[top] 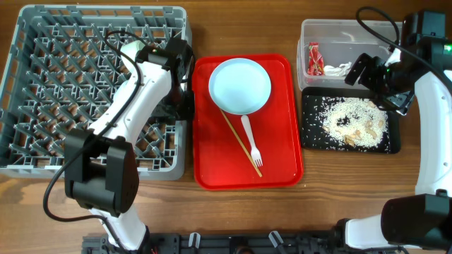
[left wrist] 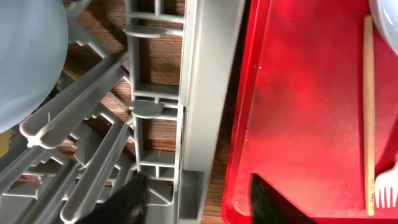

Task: Sort waste into correct bins and load items into the dishwasher rack

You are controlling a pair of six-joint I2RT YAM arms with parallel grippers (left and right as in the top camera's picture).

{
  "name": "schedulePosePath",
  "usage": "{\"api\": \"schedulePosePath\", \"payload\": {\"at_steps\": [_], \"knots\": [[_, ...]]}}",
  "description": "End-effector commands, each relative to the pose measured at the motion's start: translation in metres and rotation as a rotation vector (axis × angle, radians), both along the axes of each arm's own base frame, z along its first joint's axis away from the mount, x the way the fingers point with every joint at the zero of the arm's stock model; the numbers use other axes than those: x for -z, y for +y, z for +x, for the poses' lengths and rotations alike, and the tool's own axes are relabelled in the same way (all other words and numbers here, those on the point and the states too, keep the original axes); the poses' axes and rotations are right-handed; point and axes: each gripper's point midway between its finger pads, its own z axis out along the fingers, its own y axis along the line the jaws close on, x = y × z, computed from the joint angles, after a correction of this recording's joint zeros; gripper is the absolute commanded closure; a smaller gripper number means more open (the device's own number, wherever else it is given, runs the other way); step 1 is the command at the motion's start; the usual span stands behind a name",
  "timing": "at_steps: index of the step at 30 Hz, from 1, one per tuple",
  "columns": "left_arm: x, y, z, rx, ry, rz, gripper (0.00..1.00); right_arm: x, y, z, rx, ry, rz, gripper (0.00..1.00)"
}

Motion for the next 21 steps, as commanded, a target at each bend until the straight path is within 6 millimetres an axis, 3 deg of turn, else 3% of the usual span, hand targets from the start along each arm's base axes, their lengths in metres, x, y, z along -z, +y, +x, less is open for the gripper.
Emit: {"api": "schedulePosePath", "payload": {"at_steps": [1, 3, 4, 6, 10, 15, 21], "knots": [[-0.033, -0.007, 0.013, -0.016, -0.085, -0.031, 0.40, -0.004, 0.000, 0.002, -0.008, -0.015, -0.003, 0.00], [-0.064, -0.011, 0.025, -0.064, -0.185, -0.066, 0.35, -0.004, 0.000, 0.002, -0.008, -0.015, -0.003, 0.00], [-0.080, -0.017, 0.030, -0.087, -0.239, -0.099, 0.28, -0.004, 0.000, 0.002, -0.008, -0.015, -0.003, 0.00], [-0.097, -0.041, 0.034, -0.072, -0.288, -0.220, 0.00, -0.004, 0.000, 0.002, -0.008, -0.015, -0.003, 0.00], [-0.109, -0.101, 0.025, 0.012, -0.245, -0.486, 0.00, -0.004, 0.000, 0.002, -0.010, -0.015, -0.004, 0.00], [-0.078, -0.113, 0.021, -0.162, -0.254, -0.264, 0.07, -0.004, 0.000, 0.001, -0.023, -0.012, -0.006, 0.00], [-0.039, -0.150, -0.001, -0.235, -0.281, -0.076, 0.07, -0.003, 0.000, -0.001, -0.033, -0.004, -0.008, 0.00]]}}
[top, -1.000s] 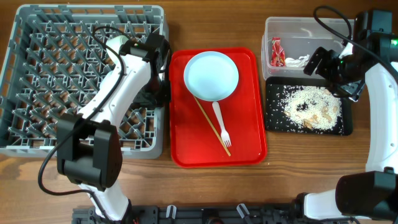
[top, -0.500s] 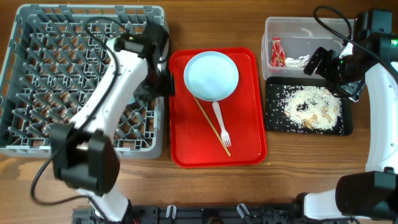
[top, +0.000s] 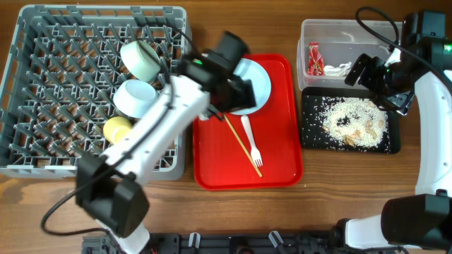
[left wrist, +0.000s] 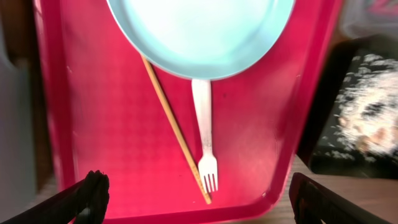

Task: Sort waste into correct bins and load items into the dishwasher rack
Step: 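Reach the left gripper down and grasp the white fork on the tray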

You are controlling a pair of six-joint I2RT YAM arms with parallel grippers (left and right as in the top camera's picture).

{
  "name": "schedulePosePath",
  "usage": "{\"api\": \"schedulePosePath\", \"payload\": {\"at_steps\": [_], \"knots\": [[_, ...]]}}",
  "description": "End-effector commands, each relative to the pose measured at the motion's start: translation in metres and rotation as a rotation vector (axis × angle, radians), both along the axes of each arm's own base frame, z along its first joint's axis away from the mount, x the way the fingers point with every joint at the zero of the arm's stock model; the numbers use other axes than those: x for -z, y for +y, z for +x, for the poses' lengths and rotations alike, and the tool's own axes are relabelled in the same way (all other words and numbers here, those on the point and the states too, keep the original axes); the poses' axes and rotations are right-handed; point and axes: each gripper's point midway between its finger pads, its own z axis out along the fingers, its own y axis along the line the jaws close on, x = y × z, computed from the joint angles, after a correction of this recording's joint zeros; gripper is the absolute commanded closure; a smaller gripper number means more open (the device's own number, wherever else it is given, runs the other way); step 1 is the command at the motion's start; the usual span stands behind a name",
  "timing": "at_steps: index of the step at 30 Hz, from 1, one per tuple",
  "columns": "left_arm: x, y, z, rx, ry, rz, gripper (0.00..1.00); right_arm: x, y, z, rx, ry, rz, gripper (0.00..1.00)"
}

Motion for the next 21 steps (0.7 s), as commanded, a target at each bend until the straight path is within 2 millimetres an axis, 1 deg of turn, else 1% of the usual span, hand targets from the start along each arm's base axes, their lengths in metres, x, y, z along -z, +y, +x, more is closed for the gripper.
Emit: {"api": "schedulePosePath", "payload": {"at_steps": [1, 2, 4, 5, 8, 12, 13, 16, 21], "knots": [[0.035, -0.012, -0.007, -0.118, -0.016, 0.145, 0.07, -0.004, 0.000, 0.000, -0.022, -0.006, -0.005, 0.00], [0.043, -0.021, -0.010, -0.096, -0.012, 0.151, 0.07, -0.004, 0.000, -0.001, -0.021, -0.005, -0.005, 0.00], [0.065, -0.037, -0.015, -0.058, 0.002, 0.168, 0.07, -0.003, 0.000, -0.001, -0.021, -0.002, -0.005, 0.00], [0.071, -0.041, -0.017, -0.055, 0.009, 0.174, 0.07, -0.003, 0.000, -0.001, -0.022, -0.002, -0.005, 0.00], [0.103, -0.050, -0.024, -0.067, 0.050, 0.210, 0.07, -0.003, 0.000, -0.001, -0.028, -0.002, -0.006, 0.00], [0.131, -0.052, -0.029, -0.056, 0.098, 0.238, 0.08, -0.003, 0.000, -0.001, -0.046, -0.004, -0.011, 0.00], [0.136, -0.053, -0.028, -0.055, 0.098, 0.239, 0.08, -0.003, 0.000, -0.001, -0.046, -0.004, -0.011, 0.00], [0.143, -0.057, -0.026, -0.055, 0.096, 0.233, 0.09, -0.003, 0.000, -0.001, -0.046, -0.004, -0.011, 0.00], [0.144, -0.059, -0.024, -0.054, 0.092, 0.222, 0.13, -0.003, 0.000, -0.001, -0.046, -0.004, -0.011, 0.00]]}}
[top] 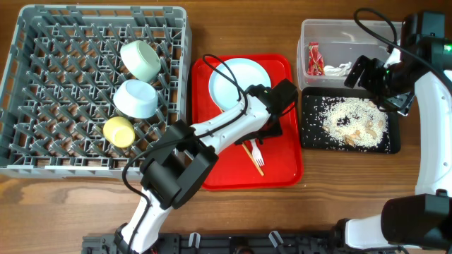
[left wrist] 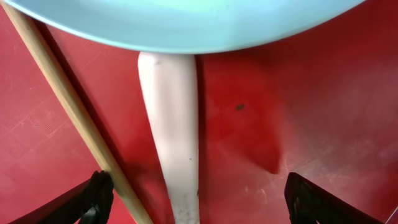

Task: Sort waste into correct bins and load items into the dishwasher rack
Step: 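Reach the left gripper down and grasp the white fork on the tray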

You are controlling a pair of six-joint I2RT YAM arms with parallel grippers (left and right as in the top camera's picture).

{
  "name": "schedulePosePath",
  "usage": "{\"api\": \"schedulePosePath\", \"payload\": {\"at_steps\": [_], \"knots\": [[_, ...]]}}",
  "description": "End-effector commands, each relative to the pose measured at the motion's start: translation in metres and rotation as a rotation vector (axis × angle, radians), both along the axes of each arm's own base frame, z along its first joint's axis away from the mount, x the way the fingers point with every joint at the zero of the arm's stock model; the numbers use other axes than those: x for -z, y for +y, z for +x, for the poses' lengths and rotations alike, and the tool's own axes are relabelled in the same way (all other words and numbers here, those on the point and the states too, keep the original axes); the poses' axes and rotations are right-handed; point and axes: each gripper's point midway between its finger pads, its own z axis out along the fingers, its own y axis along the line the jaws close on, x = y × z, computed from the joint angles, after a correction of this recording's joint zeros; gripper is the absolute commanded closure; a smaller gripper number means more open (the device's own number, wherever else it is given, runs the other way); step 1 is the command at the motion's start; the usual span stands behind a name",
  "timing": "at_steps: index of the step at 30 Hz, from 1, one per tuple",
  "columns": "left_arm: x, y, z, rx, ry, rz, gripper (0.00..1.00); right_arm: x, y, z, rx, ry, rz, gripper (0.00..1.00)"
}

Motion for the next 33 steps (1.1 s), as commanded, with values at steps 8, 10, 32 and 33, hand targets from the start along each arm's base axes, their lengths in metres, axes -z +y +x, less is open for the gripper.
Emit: {"api": "schedulePosePath", "payload": {"at_steps": [8, 10, 32, 33], "knots": [[0.009, -0.006, -0.008, -0.010, 0.053, -0.030, 0.26, -0.004, 0.000, 0.002, -0.019, -0.017, -0.007, 0.00], [0.009, -0.009, -0.012, -0.010, 0.074, -0.050, 0.26, -0.004, 0.000, 0.002, -0.021, -0.017, -0.008, 0.00], [0.024, 0.008, -0.028, -0.052, 0.149, -0.019, 0.75, -0.004, 0.000, 0.002, -0.021, -0.016, -0.007, 0.00], [0.024, 0.012, -0.027, -0.060, 0.153, -0.014, 0.84, -0.004, 0.000, 0.002, -0.021, -0.016, -0.007, 0.00]]}}
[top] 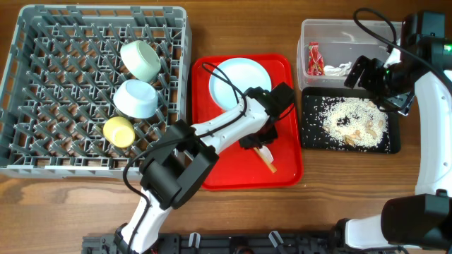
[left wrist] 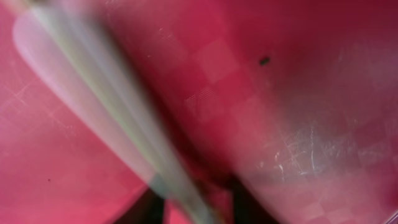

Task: Sort waste into correct bins and load items into the dishwasher rack
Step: 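Reach the left gripper down and grasp the white fork on the tray, then carry the white fork into the dish rack and release it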

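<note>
My left gripper [top: 258,143] is low over the red tray [top: 282,169], just below the pale blue plate [top: 229,88]. The left wrist view is blurred; its dark fingers [left wrist: 149,208] stand close together around the white plastic fork [left wrist: 74,93], with a thin wooden chopstick [left wrist: 124,112] lying along it. From overhead, only the fork's end [top: 263,153] and the chopstick tip [top: 270,166] stick out past the gripper. My right gripper [top: 367,73] hovers where the clear bin meets the black tray; its jaws cannot be made out.
The grey dishwasher rack [top: 42,166] at left holds a green cup [top: 143,60], a pale blue bowl [top: 136,98] and a yellow cup [top: 119,130]. At right stand a clear bin [top: 332,32] with a red wrapper [top: 314,60] and a black tray [top: 314,137] of rice scraps [top: 353,120].
My left gripper's fingers, wide apart either side of the fork handle before, have come close together on it. The fork and chopstick have shifted slightly on the tray. The right arm is unchanged.
My left gripper was at the rack's right edge, open. Then it was over the red tray above plate, fork and chopstick, leaving three dishes in the rack. Then it sat low, straddling the fork handle, and now it is shut there.
</note>
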You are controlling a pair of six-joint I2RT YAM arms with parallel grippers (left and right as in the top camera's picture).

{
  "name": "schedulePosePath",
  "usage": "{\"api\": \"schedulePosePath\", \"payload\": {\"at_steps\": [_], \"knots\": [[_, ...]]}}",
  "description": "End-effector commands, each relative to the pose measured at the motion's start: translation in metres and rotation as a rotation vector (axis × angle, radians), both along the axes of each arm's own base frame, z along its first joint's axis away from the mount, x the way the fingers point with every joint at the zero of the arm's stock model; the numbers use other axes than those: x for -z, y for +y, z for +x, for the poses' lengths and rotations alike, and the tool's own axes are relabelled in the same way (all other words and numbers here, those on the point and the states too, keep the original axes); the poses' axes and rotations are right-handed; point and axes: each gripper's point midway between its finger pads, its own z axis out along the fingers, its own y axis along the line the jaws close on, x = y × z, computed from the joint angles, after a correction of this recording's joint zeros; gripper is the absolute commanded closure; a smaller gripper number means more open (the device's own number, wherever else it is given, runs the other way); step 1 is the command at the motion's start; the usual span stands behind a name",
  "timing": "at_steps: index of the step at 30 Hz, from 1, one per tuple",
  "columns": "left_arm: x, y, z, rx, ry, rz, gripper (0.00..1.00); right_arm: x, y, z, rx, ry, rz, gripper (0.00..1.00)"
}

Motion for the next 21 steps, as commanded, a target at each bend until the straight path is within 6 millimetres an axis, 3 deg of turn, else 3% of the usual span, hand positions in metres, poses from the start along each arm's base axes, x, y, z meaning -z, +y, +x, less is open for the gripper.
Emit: {"api": "schedulePosePath", "payload": {"at_steps": [1, 2, 9, 21], "knots": [[0.015, 0.015, -0.003, -0.040, 0.047, 0.028, 0.91, -0.004, 0.000, 0.002, -0.011, -0.016, -0.004, 0.00], [0.014, 0.019, -0.001, -0.052, 0.051, 0.032, 0.96, -0.004, 0.000, 0.002, -0.010, -0.016, -0.005, 0.00], [-0.001, 0.033, 0.011, -0.061, 0.034, 0.027, 0.96, -0.004, 0.000, 0.002, -0.010, -0.015, -0.004, 0.00], [-0.096, 0.072, 0.034, -0.004, -0.184, 0.042, 0.96, -0.004, 0.000, 0.002, -0.010, -0.014, -0.004, 0.00]]}}
